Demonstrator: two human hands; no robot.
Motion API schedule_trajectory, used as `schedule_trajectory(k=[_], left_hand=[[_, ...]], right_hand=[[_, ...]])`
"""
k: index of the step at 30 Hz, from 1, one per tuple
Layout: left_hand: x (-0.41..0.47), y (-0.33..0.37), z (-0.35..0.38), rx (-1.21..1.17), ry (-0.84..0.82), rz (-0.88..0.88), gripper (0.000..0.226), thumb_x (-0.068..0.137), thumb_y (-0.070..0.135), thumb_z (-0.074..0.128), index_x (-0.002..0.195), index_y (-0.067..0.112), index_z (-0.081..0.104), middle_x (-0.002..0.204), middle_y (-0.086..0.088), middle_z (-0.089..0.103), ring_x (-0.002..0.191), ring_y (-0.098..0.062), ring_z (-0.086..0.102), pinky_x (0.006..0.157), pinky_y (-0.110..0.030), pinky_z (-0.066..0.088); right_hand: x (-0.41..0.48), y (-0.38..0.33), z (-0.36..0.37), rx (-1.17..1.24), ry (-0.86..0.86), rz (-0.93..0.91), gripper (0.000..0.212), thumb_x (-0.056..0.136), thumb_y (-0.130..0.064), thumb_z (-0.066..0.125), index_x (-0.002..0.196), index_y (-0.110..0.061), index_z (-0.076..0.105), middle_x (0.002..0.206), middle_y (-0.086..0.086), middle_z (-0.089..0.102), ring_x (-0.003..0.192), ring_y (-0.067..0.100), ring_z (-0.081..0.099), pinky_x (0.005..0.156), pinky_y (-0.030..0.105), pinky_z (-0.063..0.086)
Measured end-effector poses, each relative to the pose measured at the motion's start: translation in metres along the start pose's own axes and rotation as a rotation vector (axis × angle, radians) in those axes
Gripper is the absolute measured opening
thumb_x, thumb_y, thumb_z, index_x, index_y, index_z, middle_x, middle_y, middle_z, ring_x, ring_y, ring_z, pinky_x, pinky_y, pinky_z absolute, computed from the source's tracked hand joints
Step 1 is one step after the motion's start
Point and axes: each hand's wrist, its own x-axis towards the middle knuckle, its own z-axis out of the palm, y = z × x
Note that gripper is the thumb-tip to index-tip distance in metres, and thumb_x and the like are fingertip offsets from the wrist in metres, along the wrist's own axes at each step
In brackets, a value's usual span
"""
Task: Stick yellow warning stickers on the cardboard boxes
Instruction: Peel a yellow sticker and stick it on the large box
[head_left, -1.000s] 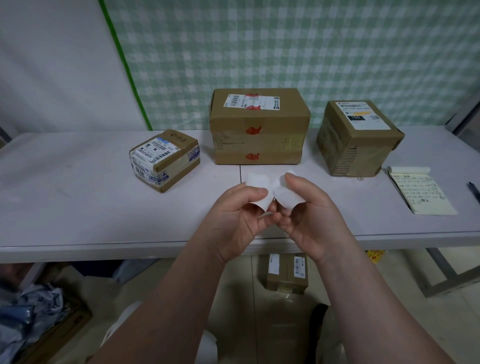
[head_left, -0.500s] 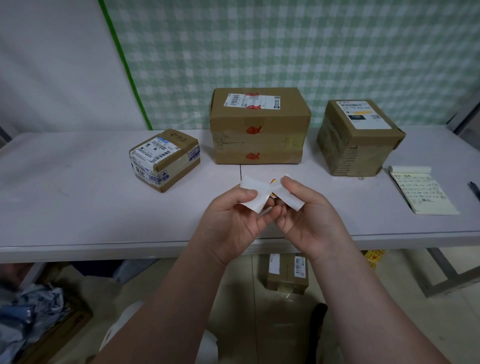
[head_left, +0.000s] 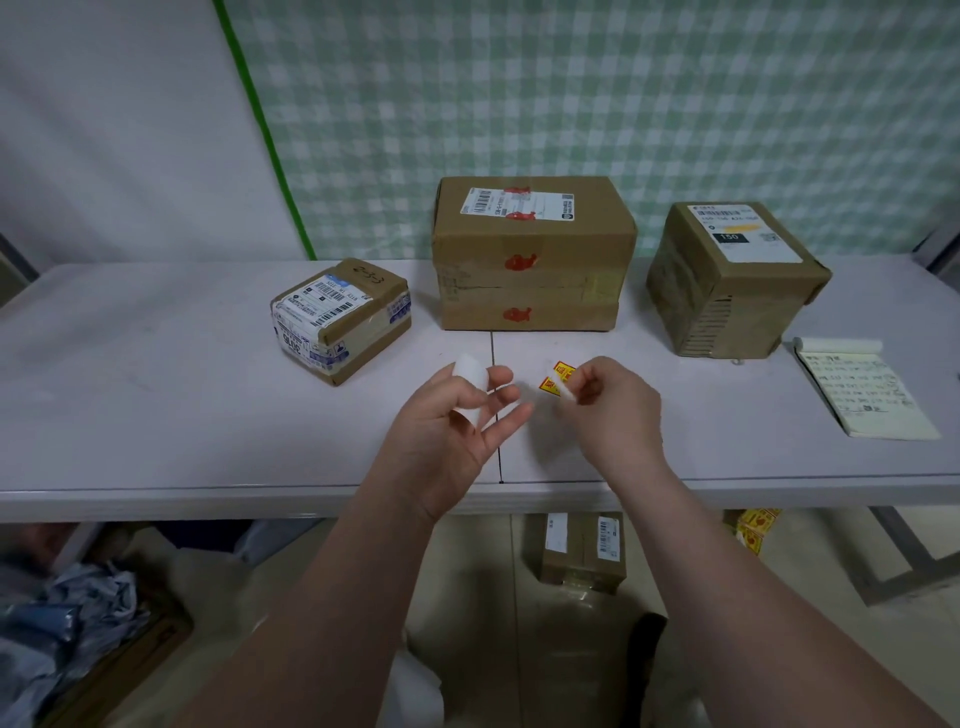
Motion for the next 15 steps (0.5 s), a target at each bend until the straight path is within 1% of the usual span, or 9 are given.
schedule_trajectory(k=[2, 4, 6, 7, 8, 9, 10, 12, 15], left_hand=[[0.003, 0.000, -0.002, 0.059, 0.030, 0.012, 0.019, 0.082, -0.012, 0.037, 0.081, 0.002, 0.050, 0.081, -0.011, 0.052, 0.075, -0.019, 0.054, 0.078, -0.038, 0.058], [0.007, -0.001, -0.004, 0.193, 0.082, 0.038, 0.016, 0.083, -0.012, 0.043, 0.077, 0.001, 0.051, 0.082, -0.012, 0.048, 0.075, -0.018, 0.051, 0.080, -0.037, 0.057], [0.011, -0.003, -0.007, 0.392, 0.134, 0.077, 0.014, 0.081, -0.010, 0.054, 0.072, 0.001, 0.054, 0.080, -0.011, 0.050, 0.077, -0.020, 0.055, 0.083, -0.037, 0.055], [0.012, -0.004, -0.008, 0.514, 0.167, 0.102, 0.012, 0.079, -0.006, 0.060, 0.072, 0.002, 0.057, 0.077, -0.009, 0.054, 0.079, -0.021, 0.057, 0.083, -0.036, 0.055], [0.013, -0.005, -0.009, 0.638, 0.199, 0.134, 0.010, 0.077, -0.002, 0.066, 0.073, 0.005, 0.061, 0.073, -0.006, 0.058, 0.078, -0.019, 0.060, 0.078, -0.032, 0.055], [0.012, -0.006, -0.009, 0.741, 0.219, 0.168, 0.009, 0.075, 0.003, 0.070, 0.073, 0.010, 0.063, 0.069, -0.002, 0.060, 0.072, -0.015, 0.060, 0.070, -0.026, 0.053], [0.011, -0.007, -0.009, 0.818, 0.231, 0.208, 0.011, 0.074, 0.008, 0.073, 0.073, 0.014, 0.065, 0.064, 0.003, 0.062, 0.066, -0.010, 0.060, 0.062, -0.020, 0.050], [0.010, -0.008, -0.008, 0.949, 0.256, 0.302, 0.015, 0.071, 0.015, 0.077, 0.073, 0.021, 0.064, 0.061, 0.008, 0.063, 0.057, -0.004, 0.058, 0.052, -0.014, 0.044], [0.011, -0.013, -0.002, 1.214, 0.272, 0.446, 0.021, 0.072, 0.026, 0.076, 0.067, 0.020, 0.057, 0.053, 0.010, 0.048, 0.049, -0.003, 0.043, 0.047, -0.010, 0.034]], right_hand=[[0.002, 0.002, 0.004, -0.082, -0.121, -0.035, 0.015, 0.077, -0.017, 0.073, 0.090, -0.015, 0.065, 0.088, -0.002, 0.065, 0.086, 0.017, 0.060, 0.071, 0.021, 0.040], [0.002, 0.005, 0.008, -0.120, -0.200, -0.044, 0.028, 0.079, -0.025, 0.070, 0.106, -0.015, 0.068, 0.106, -0.001, 0.067, 0.102, 0.016, 0.059, 0.081, 0.021, 0.039], [0.000, 0.005, 0.008, -0.103, -0.144, -0.044, 0.028, 0.082, -0.030, 0.064, 0.108, -0.019, 0.069, 0.111, -0.003, 0.067, 0.108, 0.018, 0.056, 0.081, 0.024, 0.038], [-0.002, 0.003, 0.006, -0.078, -0.085, -0.054, 0.025, 0.083, -0.031, 0.063, 0.104, -0.020, 0.070, 0.108, -0.004, 0.068, 0.106, 0.019, 0.056, 0.081, 0.025, 0.039], [-0.005, 0.001, 0.004, -0.027, -0.032, -0.066, 0.022, 0.083, -0.033, 0.062, 0.099, -0.021, 0.070, 0.102, -0.006, 0.069, 0.102, 0.018, 0.056, 0.080, 0.027, 0.041], [-0.008, -0.003, 0.002, 0.060, -0.011, -0.067, 0.018, 0.083, -0.034, 0.063, 0.093, -0.022, 0.070, 0.095, -0.008, 0.068, 0.095, 0.014, 0.058, 0.079, 0.027, 0.043], [-0.011, -0.008, -0.001, 0.165, -0.031, -0.058, 0.016, 0.083, -0.036, 0.063, 0.086, -0.021, 0.069, 0.087, -0.010, 0.067, 0.087, 0.011, 0.059, 0.076, 0.027, 0.045], [-0.018, -0.020, -0.005, 0.316, -0.132, -0.018, 0.025, 0.080, -0.043, 0.065, 0.075, -0.020, 0.067, 0.076, -0.008, 0.066, 0.077, 0.011, 0.061, 0.072, 0.034, 0.051], [-0.022, -0.029, -0.005, 0.302, -0.236, 0.015, 0.035, 0.070, -0.054, 0.070, 0.073, -0.019, 0.065, 0.076, -0.003, 0.067, 0.078, 0.017, 0.064, 0.073, 0.042, 0.057]])
